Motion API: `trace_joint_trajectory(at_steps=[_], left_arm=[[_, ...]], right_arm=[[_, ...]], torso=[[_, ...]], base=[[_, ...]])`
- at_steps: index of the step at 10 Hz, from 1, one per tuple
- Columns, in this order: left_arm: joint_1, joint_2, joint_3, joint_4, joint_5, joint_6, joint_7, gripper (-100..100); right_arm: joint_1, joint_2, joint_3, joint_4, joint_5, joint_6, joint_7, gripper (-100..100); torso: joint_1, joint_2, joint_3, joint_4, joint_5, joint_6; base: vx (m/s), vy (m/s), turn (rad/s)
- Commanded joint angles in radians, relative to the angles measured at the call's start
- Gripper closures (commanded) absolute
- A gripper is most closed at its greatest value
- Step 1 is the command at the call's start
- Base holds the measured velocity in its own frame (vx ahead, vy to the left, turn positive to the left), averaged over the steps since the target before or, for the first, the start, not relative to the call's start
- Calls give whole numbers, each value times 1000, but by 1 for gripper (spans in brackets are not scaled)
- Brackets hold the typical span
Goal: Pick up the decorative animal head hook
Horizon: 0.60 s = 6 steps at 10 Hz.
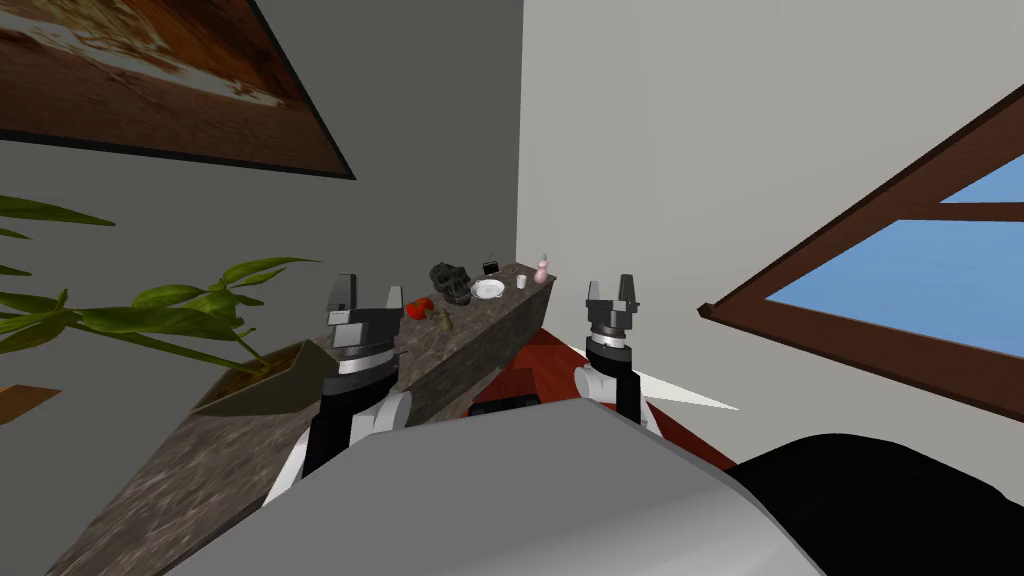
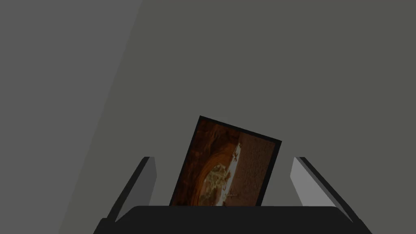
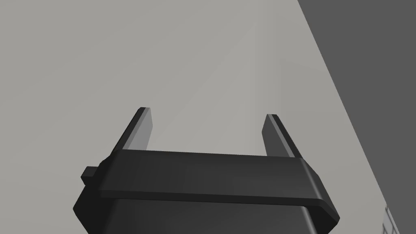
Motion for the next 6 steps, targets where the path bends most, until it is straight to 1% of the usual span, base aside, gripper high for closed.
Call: trace_joint_trajectory(at_steps=[1, 2, 3, 6], left_arm=[[-6, 30, 6, 18, -1, 0, 0, -100], [-11, 45, 10, 31, -2, -1, 0, -100], [-22, 76, 20, 63, -5, -1, -1, -100], [-46, 122, 41, 128, -10, -1, -4, -100]], right_arm=[[0, 0, 0, 0, 0, 0, 0, 0], [0, 0, 0, 0, 0, 0, 0, 0], [0, 0, 0, 0, 0, 0, 0, 0], [0, 0, 0, 0, 0, 0, 0, 0]], torso=[[0, 0, 0, 0, 0, 0], [0, 0, 0, 0, 0, 0], [-1, 1, 1, 0, 0, 0], [-1, 2, 1, 1, 0, 0]], base=[[-10, -9, 17], [-23, -19, 16], [-36, -25, 19], [-39, -30, 25]])
